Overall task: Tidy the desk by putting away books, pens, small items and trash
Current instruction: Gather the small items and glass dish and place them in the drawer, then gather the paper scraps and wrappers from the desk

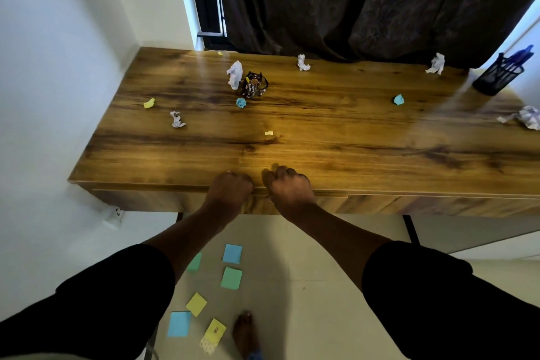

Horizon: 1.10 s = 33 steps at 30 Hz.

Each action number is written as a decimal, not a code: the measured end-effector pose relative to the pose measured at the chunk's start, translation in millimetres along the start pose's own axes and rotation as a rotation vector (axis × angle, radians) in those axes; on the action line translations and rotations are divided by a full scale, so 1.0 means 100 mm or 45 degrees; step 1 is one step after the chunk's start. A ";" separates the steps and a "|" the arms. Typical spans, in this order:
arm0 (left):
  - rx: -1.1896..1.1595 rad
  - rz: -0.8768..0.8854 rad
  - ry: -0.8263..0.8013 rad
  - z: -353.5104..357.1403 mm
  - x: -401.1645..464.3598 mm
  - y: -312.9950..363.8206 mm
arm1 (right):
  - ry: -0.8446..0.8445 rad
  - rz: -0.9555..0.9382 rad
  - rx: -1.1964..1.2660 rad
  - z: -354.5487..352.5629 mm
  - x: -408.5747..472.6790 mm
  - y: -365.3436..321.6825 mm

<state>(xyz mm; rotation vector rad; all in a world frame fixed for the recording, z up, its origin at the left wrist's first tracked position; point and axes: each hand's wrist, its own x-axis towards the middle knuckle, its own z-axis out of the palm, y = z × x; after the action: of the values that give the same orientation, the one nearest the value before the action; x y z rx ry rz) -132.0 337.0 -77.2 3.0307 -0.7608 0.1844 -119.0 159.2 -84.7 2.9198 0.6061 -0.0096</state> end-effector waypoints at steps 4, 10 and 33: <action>0.016 0.009 -0.027 -0.02 0.08 -0.03 | 0.015 -0.001 -0.023 -0.02 0.06 0.02; 0.155 -0.029 -0.209 -0.03 0.16 0.01 | 0.055 -0.028 -0.026 0.02 0.09 0.04; -1.638 -1.093 -0.108 -0.13 0.73 -0.64 | -0.066 0.106 0.583 -0.43 1.10 0.59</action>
<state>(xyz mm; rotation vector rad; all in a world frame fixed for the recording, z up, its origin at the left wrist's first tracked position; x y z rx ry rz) -39.3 359.1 -55.0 1.8357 0.3909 -0.3232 4.8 155.8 -37.7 3.3692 0.5316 -0.2454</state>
